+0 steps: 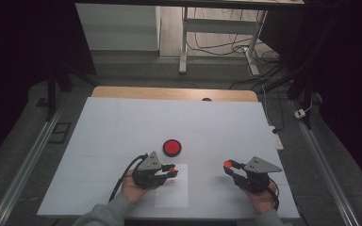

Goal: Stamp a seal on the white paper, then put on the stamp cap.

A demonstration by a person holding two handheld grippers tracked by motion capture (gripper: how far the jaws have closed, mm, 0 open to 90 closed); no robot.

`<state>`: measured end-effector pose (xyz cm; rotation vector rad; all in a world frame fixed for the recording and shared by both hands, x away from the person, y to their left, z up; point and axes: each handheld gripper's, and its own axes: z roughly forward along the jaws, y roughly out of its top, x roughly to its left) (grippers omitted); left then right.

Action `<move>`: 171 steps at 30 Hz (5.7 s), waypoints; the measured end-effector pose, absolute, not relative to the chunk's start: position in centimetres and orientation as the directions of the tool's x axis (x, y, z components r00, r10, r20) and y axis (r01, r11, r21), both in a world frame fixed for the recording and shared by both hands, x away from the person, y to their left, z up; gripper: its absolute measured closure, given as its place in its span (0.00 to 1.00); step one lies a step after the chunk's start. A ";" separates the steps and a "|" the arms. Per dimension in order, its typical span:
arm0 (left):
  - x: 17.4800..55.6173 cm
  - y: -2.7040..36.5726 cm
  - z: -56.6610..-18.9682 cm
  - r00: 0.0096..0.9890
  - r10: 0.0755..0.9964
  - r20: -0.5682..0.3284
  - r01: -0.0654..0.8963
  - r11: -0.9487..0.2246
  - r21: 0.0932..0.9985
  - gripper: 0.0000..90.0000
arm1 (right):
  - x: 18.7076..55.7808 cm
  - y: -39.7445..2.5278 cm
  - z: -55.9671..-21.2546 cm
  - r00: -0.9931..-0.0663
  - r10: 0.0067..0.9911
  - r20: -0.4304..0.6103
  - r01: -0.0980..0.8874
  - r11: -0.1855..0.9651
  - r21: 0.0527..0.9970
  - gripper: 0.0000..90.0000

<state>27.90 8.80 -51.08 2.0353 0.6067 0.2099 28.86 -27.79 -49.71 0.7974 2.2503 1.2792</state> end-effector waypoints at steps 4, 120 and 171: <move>28.1 9.3 -50.7 0.856 0.502 -0.124 0.346 -0.379 0.858 0.80 | 28.9 -27.8 -49.7 -0.744 0.664 -0.081 0.267 0.406 0.874 0.72; 29.5 10.5 -47.1 0.861 0.460 -0.216 0.372 -0.282 0.884 0.80 | 28.8 -20.5 -50.4 -0.858 0.512 -0.036 0.210 0.416 0.885 0.72; 29.4 9.1 -47.0 0.876 0.436 -0.205 0.353 -0.292 0.889 0.80 | 28.2 -15.1 -50.6 -0.889 0.454 -0.065 0.162 0.443 0.882 0.72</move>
